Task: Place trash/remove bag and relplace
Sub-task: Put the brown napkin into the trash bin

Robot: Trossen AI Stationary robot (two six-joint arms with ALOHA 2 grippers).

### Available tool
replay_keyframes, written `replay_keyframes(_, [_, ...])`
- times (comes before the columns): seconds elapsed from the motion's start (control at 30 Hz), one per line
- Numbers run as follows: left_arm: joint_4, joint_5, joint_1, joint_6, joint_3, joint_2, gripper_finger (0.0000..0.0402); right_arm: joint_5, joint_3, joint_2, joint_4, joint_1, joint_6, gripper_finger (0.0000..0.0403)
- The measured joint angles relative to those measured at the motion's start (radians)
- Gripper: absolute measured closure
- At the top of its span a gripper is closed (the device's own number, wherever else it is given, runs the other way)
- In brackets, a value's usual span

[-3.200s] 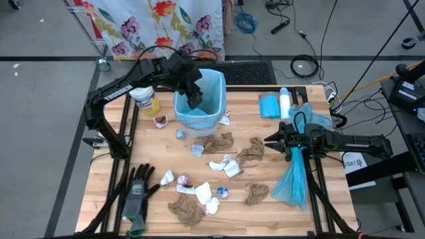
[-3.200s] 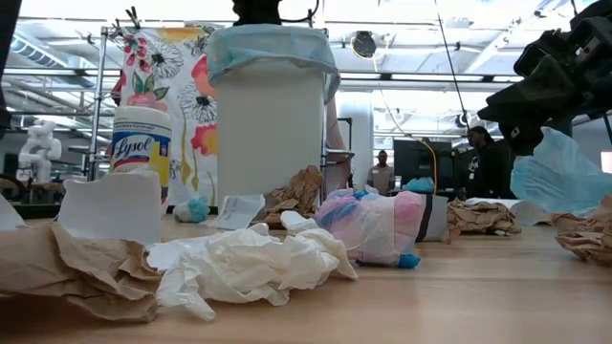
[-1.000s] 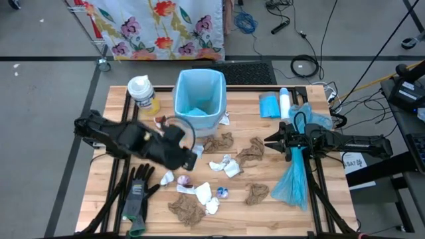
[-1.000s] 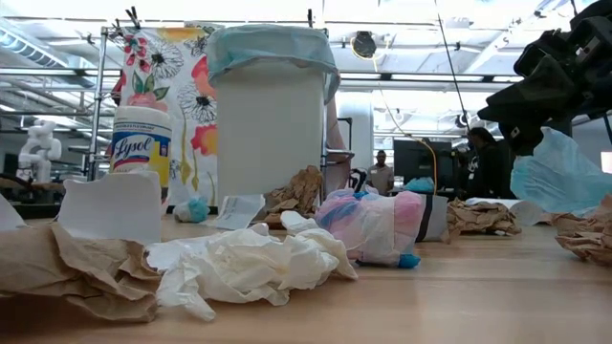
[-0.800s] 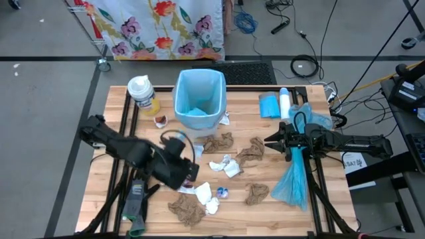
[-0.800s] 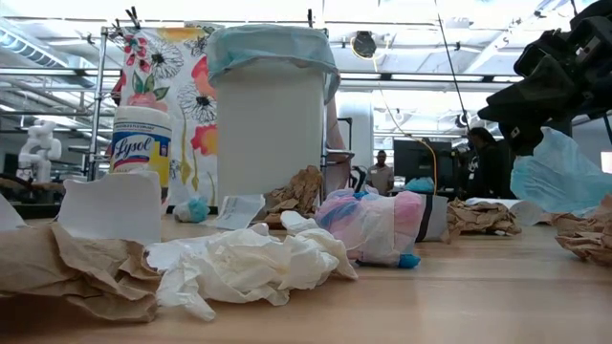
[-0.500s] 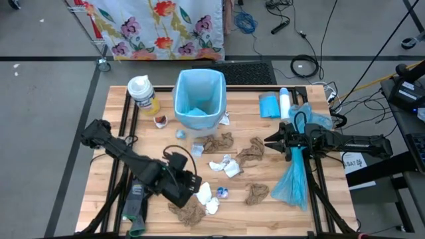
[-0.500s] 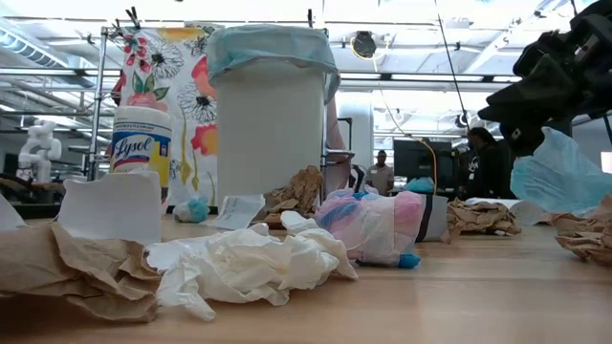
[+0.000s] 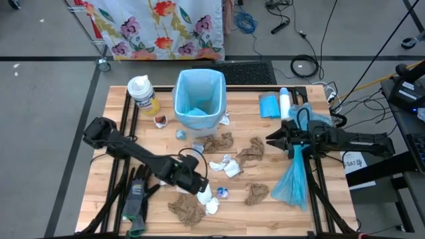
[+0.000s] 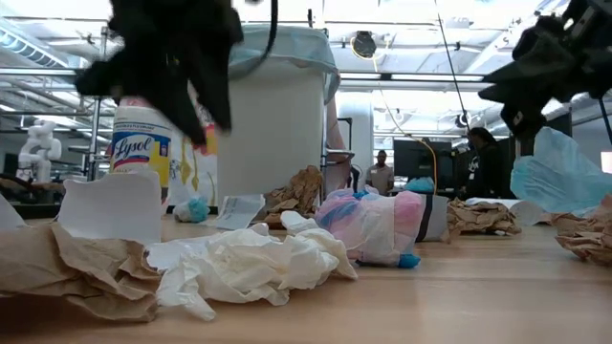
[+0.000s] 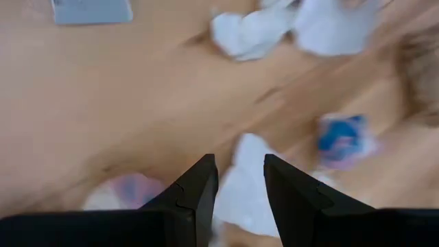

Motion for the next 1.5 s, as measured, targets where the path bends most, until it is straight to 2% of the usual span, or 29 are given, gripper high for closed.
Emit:
replay_keyframes(0.17, [0.025, 0.059, 0.051, 0.088, -0.084, -0.03, 0.0276, 0.096, 0.204, 0.194, -0.272, 0.0, -0.04, 0.0293])
replay_keyframes(0.3, [0.021, 0.075, 0.079, 0.158, -0.162, -0.108, 0.0276, 0.129, 0.34, 0.404, -0.425, 0.0, 0.011, 0.029])
replay_keyframes(0.47, [0.028, 0.063, 0.093, 0.196, -0.296, -0.282, 0.0276, 0.119, 0.421, 0.652, -0.481, 0.0, 0.088, 0.0273])
replay_keyframes(0.6, [0.021, 0.038, 0.093, 0.197, -0.409, -0.433, 0.0276, 0.118, 0.449, 0.784, -0.474, 0.0, 0.129, 0.0249])
replay_keyframes(0.77, [0.013, 0.03, 0.092, 0.233, -0.518, -0.596, 0.0276, 0.083, 0.47, 0.894, -0.428, 0.006, 0.203, 0.0214])
replay_keyframes(1.0, [-0.071, 0.03, 0.092, 0.304, -0.592, -0.722, 0.0276, 0.073, 0.47, 1.045, -0.402, 0.033, 0.414, 0.0193])
replay_keyframes(1.33, [-0.201, 0.039, 0.092, 0.389, -0.595, -0.813, 0.0276, 0.096, 0.47, 1.21, -0.401, 0.033, 0.598, 0.0197])
replay_keyframes(1.43, [-0.191, 0.039, 0.092, 0.391, -0.595, -0.832, 0.0276, 0.1, 0.472, 1.246, -0.399, 0.033, 0.639, 0.0216])
replay_keyframes(1.5, [-0.191, 0.038, 0.092, 0.416, -0.595, -0.84, 0.0276, 0.101, 0.472, 1.257, -0.4, 0.033, 0.657, 0.0245])
